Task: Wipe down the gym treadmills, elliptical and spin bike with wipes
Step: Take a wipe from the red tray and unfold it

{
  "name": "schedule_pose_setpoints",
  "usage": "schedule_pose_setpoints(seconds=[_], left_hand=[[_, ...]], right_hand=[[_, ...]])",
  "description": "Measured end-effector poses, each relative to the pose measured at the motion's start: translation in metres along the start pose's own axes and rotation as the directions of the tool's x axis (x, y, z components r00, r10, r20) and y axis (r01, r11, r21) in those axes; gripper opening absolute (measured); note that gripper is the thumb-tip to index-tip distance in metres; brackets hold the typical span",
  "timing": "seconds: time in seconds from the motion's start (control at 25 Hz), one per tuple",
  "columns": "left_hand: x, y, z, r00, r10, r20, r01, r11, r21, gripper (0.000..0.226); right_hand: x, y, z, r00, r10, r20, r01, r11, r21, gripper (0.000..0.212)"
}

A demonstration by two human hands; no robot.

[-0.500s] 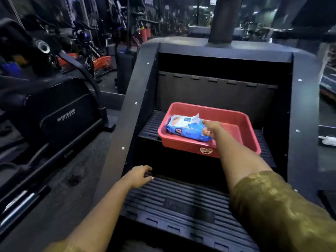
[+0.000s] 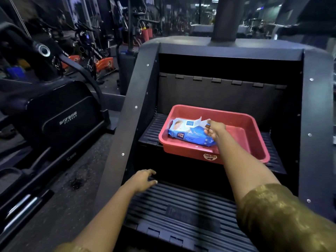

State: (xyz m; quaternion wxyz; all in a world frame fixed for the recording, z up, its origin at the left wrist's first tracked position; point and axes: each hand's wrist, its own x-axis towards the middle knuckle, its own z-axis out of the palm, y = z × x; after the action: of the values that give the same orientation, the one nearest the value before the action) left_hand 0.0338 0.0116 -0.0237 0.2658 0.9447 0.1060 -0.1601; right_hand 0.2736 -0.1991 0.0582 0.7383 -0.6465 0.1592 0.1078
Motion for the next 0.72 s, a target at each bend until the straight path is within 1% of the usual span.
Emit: schedule_pose_setpoints(seconds=[0.12, 0.28, 0.36, 0.44, 0.52, 0.6, 0.72], left_hand=[[0.007, 0.011, 0.002, 1.0, 0.025, 0.006, -0.025, 1.0, -0.006, 0.053], [0.007, 0.027, 0.004, 0.998, 0.061, 0.023, -0.061, 0.998, 0.013, 0.052], [0.004, 0.03, 0.005, 0.997, 0.071, 0.028, -0.072, 0.997, 0.019, 0.052], [0.0, 0.031, 0.006, 0.996, 0.074, 0.041, -0.075, 0.997, 0.019, 0.052], [-0.005, 0.039, 0.006, 0.993, 0.1, 0.062, -0.102, 0.994, 0.027, 0.052], [-0.014, 0.046, 0.008, 0.989, 0.129, 0.073, -0.131, 0.991, 0.029, 0.052], [-0.033, 0.057, 0.016, 0.978, 0.184, 0.103, -0.191, 0.98, 0.063, 0.052]], right_hand=[[-0.013, 0.0, -0.015, 0.993, -0.069, -0.095, 0.081, 0.988, 0.13, 0.018], [-0.034, 0.0, -0.036, 0.98, -0.141, -0.139, 0.173, 0.951, 0.257, 0.008], [-0.047, -0.005, -0.044, 0.973, -0.151, -0.176, 0.196, 0.941, 0.276, 0.012], [-0.063, -0.009, -0.05, 0.966, -0.169, -0.197, 0.215, 0.946, 0.241, 0.019], [-0.085, -0.012, -0.062, 0.962, -0.209, -0.176, 0.246, 0.944, 0.221, 0.021], [-0.113, -0.01, -0.074, 0.964, -0.24, -0.116, 0.261, 0.936, 0.235, 0.021], [-0.167, -0.002, -0.095, 0.963, -0.259, -0.07, 0.269, 0.93, 0.25, 0.015]])
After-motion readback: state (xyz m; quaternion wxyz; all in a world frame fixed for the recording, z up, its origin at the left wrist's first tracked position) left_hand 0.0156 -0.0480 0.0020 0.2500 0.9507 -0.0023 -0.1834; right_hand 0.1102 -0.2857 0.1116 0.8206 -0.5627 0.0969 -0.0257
